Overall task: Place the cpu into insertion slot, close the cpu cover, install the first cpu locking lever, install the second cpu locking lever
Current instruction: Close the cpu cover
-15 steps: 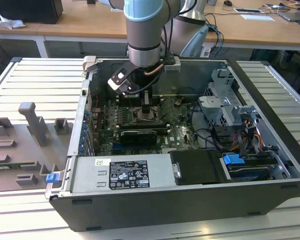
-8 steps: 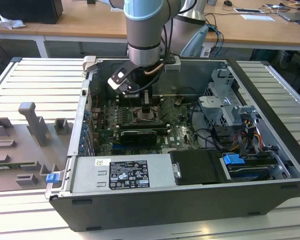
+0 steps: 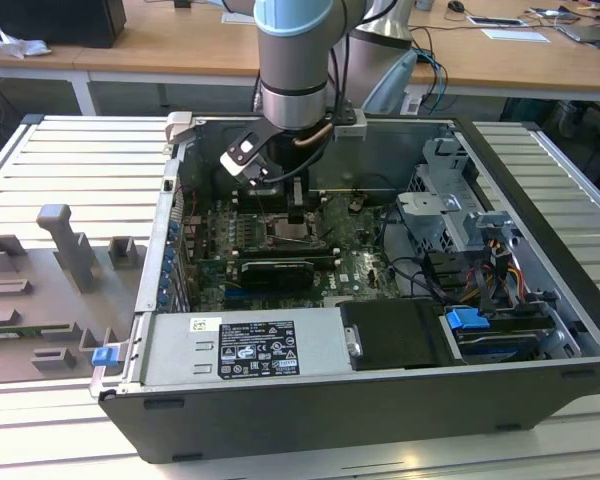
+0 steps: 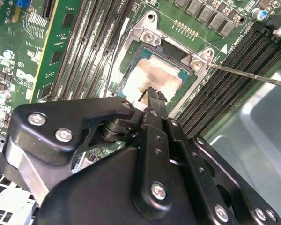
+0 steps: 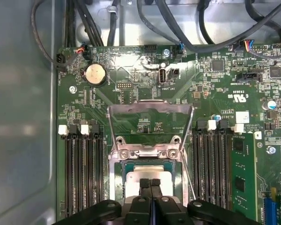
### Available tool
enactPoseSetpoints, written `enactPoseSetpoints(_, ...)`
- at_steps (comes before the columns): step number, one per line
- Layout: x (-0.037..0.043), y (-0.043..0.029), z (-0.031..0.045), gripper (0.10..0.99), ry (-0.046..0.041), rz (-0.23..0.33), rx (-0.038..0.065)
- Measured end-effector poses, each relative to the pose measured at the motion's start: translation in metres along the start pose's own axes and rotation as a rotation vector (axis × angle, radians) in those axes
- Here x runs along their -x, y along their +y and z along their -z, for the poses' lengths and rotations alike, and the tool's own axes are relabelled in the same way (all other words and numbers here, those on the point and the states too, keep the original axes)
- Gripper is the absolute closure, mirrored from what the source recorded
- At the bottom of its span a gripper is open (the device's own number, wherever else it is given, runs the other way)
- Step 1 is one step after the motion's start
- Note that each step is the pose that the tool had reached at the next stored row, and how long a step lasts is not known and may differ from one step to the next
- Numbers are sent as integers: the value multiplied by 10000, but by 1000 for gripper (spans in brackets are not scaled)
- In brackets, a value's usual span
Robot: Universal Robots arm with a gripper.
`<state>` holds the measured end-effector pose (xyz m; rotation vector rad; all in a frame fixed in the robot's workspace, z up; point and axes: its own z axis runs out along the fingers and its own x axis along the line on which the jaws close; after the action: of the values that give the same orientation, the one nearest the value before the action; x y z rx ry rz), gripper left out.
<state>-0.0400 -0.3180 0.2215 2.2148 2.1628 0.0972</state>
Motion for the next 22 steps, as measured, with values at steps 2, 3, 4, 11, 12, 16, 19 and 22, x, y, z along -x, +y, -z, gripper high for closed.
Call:
enactPoseSetpoints(2,-1,2,60,980,1,-1,1)
enactPoseSetpoints(3,-2,35,63,980,-2,-1,-2)
enactPoseSetpoints(4,-3,39,100,980,1,-2,-1)
enactPoseSetpoints(11,-7,66,462,980,-37,3,2)
enactPoseSetpoints(12,-7,67,462,980,-38,3,3)
enactPoseSetpoints(16,-9,91,485,980,-47,2,2)
enactPoseSetpoints(19,-10,99,588,980,-69,5,3)
enactPoseSetpoints(22,-11,108,644,980,-88,5,4)
